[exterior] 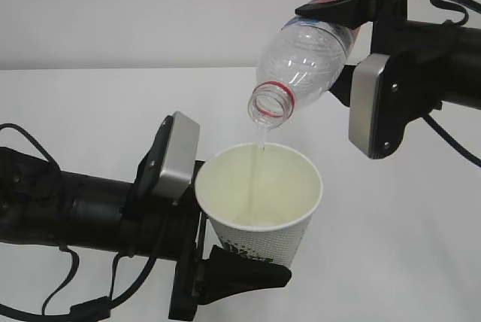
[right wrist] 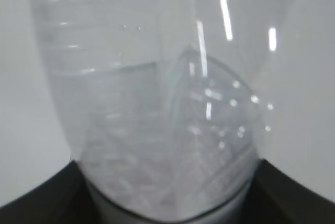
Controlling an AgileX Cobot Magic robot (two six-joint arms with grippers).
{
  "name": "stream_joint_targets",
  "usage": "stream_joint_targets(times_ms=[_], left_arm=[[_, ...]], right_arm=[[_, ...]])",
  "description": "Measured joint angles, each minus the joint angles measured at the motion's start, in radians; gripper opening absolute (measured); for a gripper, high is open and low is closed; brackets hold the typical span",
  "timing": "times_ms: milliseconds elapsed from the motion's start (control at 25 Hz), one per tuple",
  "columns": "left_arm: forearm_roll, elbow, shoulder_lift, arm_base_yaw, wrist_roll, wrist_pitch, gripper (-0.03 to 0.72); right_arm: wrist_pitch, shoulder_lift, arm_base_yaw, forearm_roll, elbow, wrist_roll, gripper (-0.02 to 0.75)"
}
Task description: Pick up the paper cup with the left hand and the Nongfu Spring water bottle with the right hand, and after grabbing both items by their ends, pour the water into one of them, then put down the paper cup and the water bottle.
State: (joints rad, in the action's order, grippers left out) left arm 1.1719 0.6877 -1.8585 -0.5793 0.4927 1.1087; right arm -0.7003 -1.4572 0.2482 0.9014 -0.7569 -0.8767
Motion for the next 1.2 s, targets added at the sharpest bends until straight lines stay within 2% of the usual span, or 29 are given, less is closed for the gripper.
stream_joint_targets(times_ms=[1200], left_arm=[[0.000,0.000,0.000,0.000,0.000,0.000,0.534]], right_arm=[[0.000,0.000,0.000,0.000,0.000,-0.002,0.475]])
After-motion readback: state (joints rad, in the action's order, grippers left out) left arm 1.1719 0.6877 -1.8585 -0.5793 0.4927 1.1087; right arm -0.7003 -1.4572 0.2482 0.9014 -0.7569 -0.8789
